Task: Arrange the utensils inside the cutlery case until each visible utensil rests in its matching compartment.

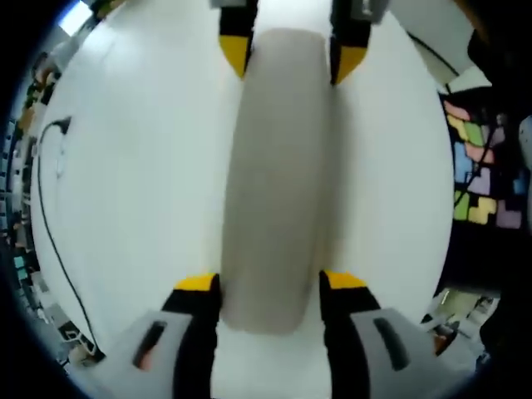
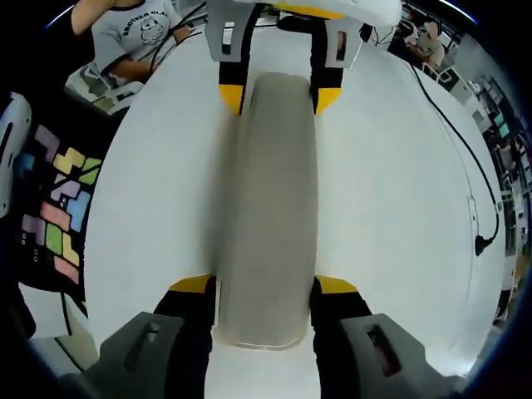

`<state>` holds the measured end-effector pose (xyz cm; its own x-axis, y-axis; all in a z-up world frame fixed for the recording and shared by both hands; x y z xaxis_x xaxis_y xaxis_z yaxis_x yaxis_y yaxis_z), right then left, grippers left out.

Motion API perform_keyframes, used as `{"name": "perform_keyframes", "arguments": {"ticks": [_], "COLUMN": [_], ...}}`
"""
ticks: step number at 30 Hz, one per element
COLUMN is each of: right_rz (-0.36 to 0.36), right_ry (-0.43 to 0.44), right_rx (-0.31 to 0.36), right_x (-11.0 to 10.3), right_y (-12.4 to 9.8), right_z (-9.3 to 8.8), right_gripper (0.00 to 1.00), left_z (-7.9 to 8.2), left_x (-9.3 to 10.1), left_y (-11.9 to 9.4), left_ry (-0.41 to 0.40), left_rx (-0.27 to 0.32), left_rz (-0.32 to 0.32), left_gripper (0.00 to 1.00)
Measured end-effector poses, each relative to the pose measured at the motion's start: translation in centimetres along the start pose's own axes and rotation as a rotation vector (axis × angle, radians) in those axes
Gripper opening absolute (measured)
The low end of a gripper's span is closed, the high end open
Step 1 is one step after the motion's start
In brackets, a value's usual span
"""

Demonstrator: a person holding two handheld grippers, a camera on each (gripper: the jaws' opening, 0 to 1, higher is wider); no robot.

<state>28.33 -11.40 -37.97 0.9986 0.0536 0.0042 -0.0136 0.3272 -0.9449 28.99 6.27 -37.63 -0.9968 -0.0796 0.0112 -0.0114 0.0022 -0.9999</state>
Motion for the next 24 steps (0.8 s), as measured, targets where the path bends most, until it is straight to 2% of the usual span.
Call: {"name": "perform_keyframes", "arguments": {"ticks": [4,9,19,24], "right_rz": [-0.015,-0.025,-0.043,-0.075], "right_ry": [0.034,0.060,0.105,0.123], "right_rx": [0.026,0.025,0.049,0.059], "right_x": [-0.2,-0.6,-0.8,-1.3], "right_y": [0.1,0.2,0.2,0.1], "right_z": [0.0,0.2,0.1,-0.1], "right_gripper": [0.47,0.45,0.44,0.44], "left_z": [0.1,-0.9,-0.7,-0.4], "left_x": [-0.3,-0.4,-0.3,-0.3], "left_y": [-0.1,-0.2,-0.2,-0.1], "left_ry": [-0.007,-0.016,-0.009,0.024], "left_rx": [-0.017,0.063,0.056,0.045], "left_rz": [0.000,-0.001,0.004,0.002], "left_gripper": [0.48,0.46,0.45,0.45]}}
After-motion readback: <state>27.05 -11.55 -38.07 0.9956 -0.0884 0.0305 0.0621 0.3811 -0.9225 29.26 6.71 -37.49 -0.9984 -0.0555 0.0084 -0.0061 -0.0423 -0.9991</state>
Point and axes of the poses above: the point that each gripper's makers call its tool centre point, and the gripper's own axes: y roughly forward along the fingers, x roughly to its right, z roughly out of its top, the point moved 10 cm from there along -y, roughly backward along the fingers
